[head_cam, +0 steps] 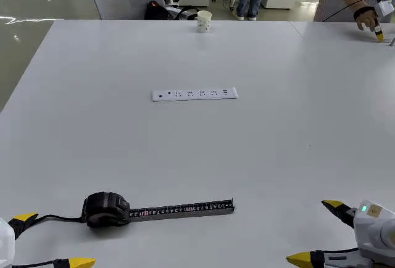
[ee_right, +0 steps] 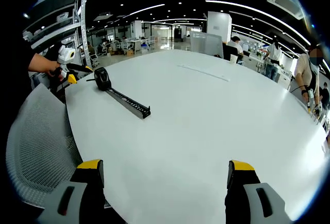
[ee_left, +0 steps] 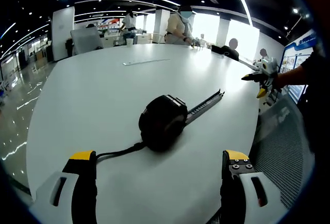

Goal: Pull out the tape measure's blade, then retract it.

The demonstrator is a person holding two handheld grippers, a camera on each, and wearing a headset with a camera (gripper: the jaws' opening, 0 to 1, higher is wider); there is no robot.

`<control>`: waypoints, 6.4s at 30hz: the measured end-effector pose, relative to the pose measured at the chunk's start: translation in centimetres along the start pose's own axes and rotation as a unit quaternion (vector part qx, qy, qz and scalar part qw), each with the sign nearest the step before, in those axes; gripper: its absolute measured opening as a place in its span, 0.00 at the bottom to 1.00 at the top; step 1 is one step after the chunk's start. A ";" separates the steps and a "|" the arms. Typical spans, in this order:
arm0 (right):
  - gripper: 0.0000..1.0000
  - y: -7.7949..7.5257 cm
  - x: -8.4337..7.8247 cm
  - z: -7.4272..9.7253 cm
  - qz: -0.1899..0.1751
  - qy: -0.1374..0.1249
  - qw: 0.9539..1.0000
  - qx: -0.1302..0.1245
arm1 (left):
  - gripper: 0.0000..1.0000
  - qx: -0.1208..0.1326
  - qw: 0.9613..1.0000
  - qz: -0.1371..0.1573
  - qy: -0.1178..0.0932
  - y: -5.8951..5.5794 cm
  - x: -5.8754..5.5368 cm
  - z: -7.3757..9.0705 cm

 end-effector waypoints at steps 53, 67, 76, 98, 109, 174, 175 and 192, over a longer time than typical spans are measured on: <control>0.99 0.5 5.1 -6.1 0.154 0.131 0.974 0.101 | 0.99 0.102 0.993 0.063 -0.002 -0.8 4.3 -6.3; 0.99 0.6 7.3 -7.7 0.194 0.156 0.961 0.120 | 0.99 0.184 0.978 0.088 -0.031 0.9 5.3 -6.9; 0.99 1.7 8.2 -9.7 0.218 0.178 0.950 0.133 | 0.99 0.204 0.972 0.110 -0.041 -0.1 4.3 -7.9; 0.93 4.1 7.4 -13.9 0.270 0.226 0.921 0.164 | 0.99 0.234 0.965 0.105 -0.051 0.4 4.4 -9.0; 0.69 4.6 6.9 -14.3 0.277 0.239 0.912 0.184 | 0.99 0.232 0.965 0.112 -0.051 0.7 4.4 -9.0; 0.10 5.0 5.9 -14.8 0.287 0.276 0.898 0.190 | 0.83 0.240 0.961 0.123 -0.052 1.1 3.4 -9.2; 0.10 5.1 5.9 -14.8 0.287 0.275 0.898 0.189 | 0.81 0.242 0.961 0.126 -0.048 1.2 3.3 -9.3; 0.10 5.4 5.9 -14.9 0.310 0.283 0.892 0.171 | 0.64 0.221 0.969 0.106 -0.008 0.6 3.0 -9.4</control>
Point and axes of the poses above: the centre of the closed fingertips' face, and the gripper's own axes: z roughly backward along the fingers, y roughly to its left, x roughly out of its top, the point moved 3 cm from there along z, roughly backward along the fingers, and after that the axes turned 12 degrees about -z, right-handed, at the moved point
